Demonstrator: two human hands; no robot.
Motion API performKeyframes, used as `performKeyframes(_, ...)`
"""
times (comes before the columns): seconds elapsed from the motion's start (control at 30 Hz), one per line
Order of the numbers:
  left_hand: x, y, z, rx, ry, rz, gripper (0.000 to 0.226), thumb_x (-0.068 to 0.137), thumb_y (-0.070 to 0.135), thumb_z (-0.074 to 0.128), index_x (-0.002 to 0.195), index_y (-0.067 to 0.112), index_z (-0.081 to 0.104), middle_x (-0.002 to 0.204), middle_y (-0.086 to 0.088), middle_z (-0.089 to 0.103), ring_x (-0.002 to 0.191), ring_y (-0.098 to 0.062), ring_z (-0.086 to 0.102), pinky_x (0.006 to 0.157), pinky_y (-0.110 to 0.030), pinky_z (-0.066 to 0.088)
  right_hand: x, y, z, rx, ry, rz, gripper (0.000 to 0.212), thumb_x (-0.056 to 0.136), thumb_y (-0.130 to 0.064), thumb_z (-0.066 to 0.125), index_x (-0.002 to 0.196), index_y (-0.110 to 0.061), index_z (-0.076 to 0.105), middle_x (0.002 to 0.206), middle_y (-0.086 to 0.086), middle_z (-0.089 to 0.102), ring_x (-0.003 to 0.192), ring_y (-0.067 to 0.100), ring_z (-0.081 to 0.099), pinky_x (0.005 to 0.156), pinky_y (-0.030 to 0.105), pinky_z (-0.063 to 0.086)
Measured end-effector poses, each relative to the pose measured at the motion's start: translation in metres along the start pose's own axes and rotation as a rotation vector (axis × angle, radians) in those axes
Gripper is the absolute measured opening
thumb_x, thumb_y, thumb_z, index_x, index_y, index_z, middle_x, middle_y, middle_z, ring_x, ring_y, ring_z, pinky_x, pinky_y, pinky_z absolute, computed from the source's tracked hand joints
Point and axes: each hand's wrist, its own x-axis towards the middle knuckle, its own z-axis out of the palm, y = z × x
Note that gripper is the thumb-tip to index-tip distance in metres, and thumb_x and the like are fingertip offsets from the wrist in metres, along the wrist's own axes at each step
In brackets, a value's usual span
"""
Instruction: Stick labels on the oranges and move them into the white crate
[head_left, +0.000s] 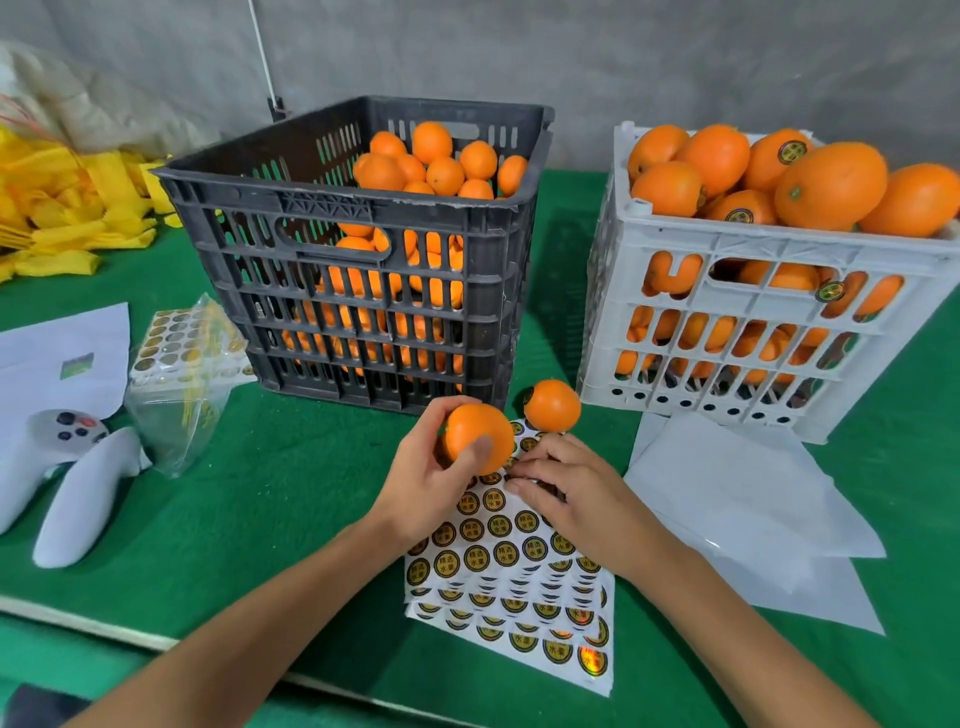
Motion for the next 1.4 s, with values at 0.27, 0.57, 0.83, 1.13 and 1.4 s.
performKeyframes(0.27, -0.002, 0.000, -0.004, 0.069, -0.078, -0.009, 0.041, 0.086, 0.061, 0.051, 0.120, 0.040, 0.053, 0.110, 0.025, 0.061, 0.095, 0.001, 0.063, 0.069, -0.024, 0.052, -0.004, 0.010, -0.010, -0.112, -0.133, 0.012, 0.064, 0.094, -0.063, 0.056, 0.144, -0.023, 0.059, 0.148, -0.012, 0.053, 0.137, 0.006, 0.043, 0.118, 0.036, 0.031)
performKeyframes(0.57, 0.000, -0.003, -0.008, 0.038, -0.104, -0.048, 0.044, 0.083, 0.059, 0.047, 0.118, 0.035, 0.057, 0.104, 0.008, 0.063, 0.088, -0.015, 0.060, 0.066, -0.026, 0.050, 0.000, 0.003, -0.011, -0.153, -0.052, -0.101, 0.050, 0.094, -0.054, 0.060, 0.119, -0.015, 0.077, 0.102, -0.007, 0.065, 0.098, 0.015, 0.056, 0.087, 0.037, 0.049)
performKeyframes(0.83, 0.001, 0.000, -0.006, 0.013, -0.132, -0.040, 0.043, 0.082, 0.057, 0.047, 0.116, 0.034, 0.059, 0.106, 0.020, 0.063, 0.085, 0.005, 0.059, 0.067, -0.018, 0.045, -0.002, -0.002, -0.002, 0.119, 0.039, 0.023, 0.027, 0.091, -0.036, 0.076, 0.110, -0.018, 0.080, 0.096, -0.008, 0.061, 0.098, 0.011, 0.056, 0.085, 0.035, 0.048)
performKeyframes(1.13, 0.002, 0.001, -0.006, -0.016, -0.097, -0.071, 0.042, 0.079, 0.058, 0.046, 0.112, 0.035, 0.060, 0.103, 0.013, 0.064, 0.086, -0.002, 0.061, 0.063, -0.024, 0.049, 0.000, -0.010, 0.006, 0.291, 0.076, 0.178, 0.016, 0.091, -0.029, 0.076, 0.102, -0.019, 0.080, 0.093, -0.005, 0.058, 0.084, 0.010, 0.055, 0.069, 0.028, 0.041)
performKeyframes(1.4, 0.003, 0.001, -0.007, -0.022, -0.116, -0.059, 0.036, 0.080, 0.057, 0.047, 0.108, 0.039, 0.062, 0.107, 0.015, 0.065, 0.097, -0.010, 0.062, 0.075, -0.032, 0.048, 0.001, -0.011, 0.006, 0.361, 0.077, 0.239, 0.007, 0.091, -0.026, 0.077, 0.095, -0.023, 0.082, 0.094, -0.007, 0.064, 0.096, 0.010, 0.060, 0.085, 0.038, 0.049)
